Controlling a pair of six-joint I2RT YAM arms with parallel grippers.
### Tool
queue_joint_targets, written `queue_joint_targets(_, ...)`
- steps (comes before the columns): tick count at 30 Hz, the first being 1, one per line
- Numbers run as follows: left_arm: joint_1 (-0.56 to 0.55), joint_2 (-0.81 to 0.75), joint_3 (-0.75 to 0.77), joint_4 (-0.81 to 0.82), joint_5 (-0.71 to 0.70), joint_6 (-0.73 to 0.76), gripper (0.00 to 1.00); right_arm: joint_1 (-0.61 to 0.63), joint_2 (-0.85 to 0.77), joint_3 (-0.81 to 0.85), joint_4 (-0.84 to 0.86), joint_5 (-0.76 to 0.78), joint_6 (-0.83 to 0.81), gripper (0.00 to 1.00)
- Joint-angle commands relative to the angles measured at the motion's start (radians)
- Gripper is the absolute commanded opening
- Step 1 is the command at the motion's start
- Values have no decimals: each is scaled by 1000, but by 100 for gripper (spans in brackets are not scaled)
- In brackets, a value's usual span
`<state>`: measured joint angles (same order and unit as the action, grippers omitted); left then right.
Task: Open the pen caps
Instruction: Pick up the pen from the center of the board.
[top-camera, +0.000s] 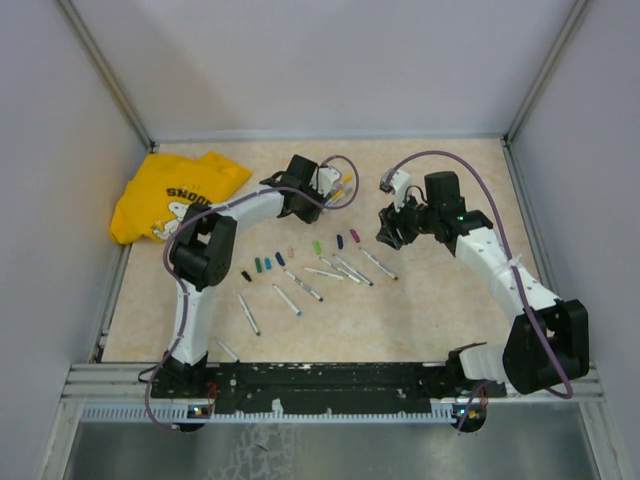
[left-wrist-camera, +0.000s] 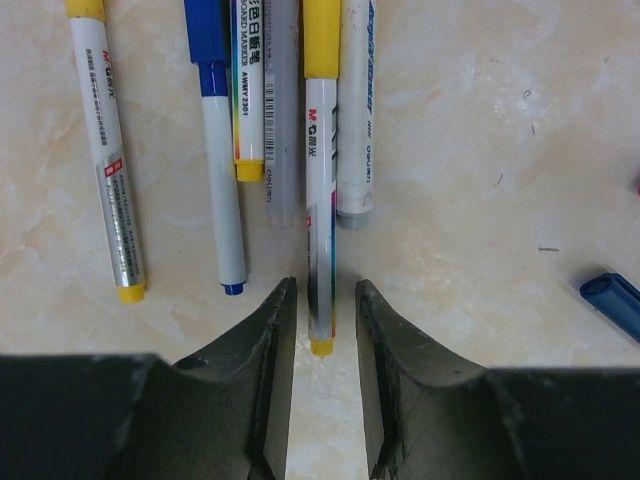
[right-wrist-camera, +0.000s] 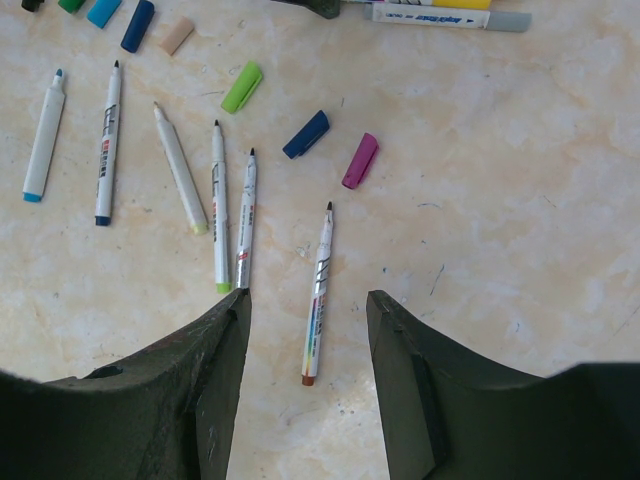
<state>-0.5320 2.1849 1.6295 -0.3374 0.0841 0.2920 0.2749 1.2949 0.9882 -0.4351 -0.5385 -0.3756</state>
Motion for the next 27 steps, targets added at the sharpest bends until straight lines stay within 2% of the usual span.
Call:
queue_joint_targets(1, 4, 27, 19, -20, 11, 29, 35, 7, -31, 9, 27, 2, -17, 50)
queue_joint_targets(10, 4, 29, 7, -21, 6, 33, 29, 8, -31, 9, 27, 3, -17, 50)
queue_joint_targets(21, 2, -38, -40, -7, 24, 45, 9, 7, -31, 10, 27, 0, -17, 50)
queue_joint_targets(27, -2, -94, -89, 32, 27, 52, 2, 7, -31, 10, 25, 0, -18, 50)
